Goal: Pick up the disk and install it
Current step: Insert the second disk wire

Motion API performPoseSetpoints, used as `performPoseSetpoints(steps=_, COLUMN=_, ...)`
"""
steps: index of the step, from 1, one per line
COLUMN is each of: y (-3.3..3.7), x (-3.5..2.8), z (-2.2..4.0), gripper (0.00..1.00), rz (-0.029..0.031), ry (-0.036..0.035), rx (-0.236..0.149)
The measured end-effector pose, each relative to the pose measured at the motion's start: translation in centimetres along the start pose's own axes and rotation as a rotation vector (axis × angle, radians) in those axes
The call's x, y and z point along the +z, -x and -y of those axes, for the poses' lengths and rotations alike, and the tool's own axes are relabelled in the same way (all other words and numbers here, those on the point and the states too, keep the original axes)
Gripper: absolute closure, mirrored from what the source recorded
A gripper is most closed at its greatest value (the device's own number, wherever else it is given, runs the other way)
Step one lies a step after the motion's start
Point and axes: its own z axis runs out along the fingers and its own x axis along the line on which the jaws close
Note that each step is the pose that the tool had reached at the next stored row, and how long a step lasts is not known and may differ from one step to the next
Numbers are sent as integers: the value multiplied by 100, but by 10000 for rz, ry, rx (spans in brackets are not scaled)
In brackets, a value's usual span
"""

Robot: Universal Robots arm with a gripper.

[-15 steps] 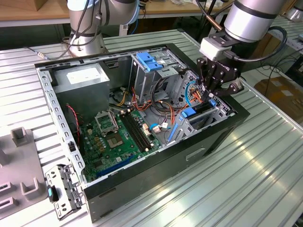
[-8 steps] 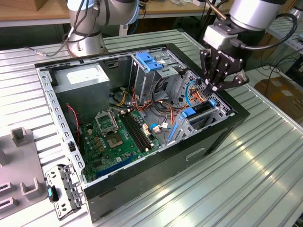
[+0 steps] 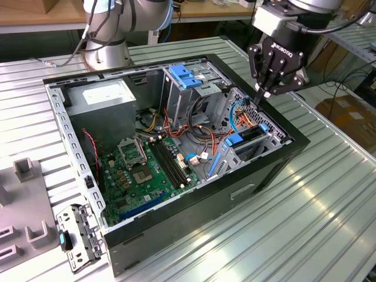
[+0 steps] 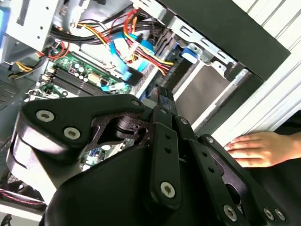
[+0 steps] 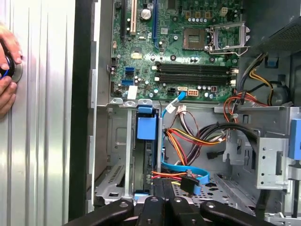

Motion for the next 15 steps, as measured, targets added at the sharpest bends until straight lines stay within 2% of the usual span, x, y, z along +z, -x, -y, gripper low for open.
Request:
performPoseSetpoints(steps=3, y=129, x=-8, z=10, gripper=89, rz=-121, ry=115, rx=-6)
performPoseSetpoints(steps=5, y=199, x=-11, z=18, gripper=89, rz=-185, ry=187, rx=-9)
performPoseSetpoints(steps=7, y=253, x=-13, z=27, gripper=89, rz=-282, ry=261, rx=-11)
performPoseSetpoints(steps=8, y=282, x=-14, z=33, gripper=89, rz=-422, ry=294, rx=-12)
performPoseSetpoints(steps=9, y=323, x=-12, z=38, gripper=89, rz=-683, ry=316, rx=-9)
performPoseSetpoints(steps=10, y=371, x=-7, z=42, gripper=89, rz=-894, ry=331, rx=-7)
performPoseSetpoints(steps=11, y=415, x=-1, z=46, gripper=89, rz=-991, ry=337, rx=-6)
performPoseSetpoints(steps=12, y=452, x=8, z=49, gripper=89, rz=-1037, ry=342, rx=-7)
performPoseSetpoints(steps=13, y=485, x=31, z=52, gripper=89, rz=-1047, ry=348, rx=-7)
performPoseSetpoints(steps=15, y=503, x=67, z=54, gripper=89, rz=-1072, ry=351, rx=-7)
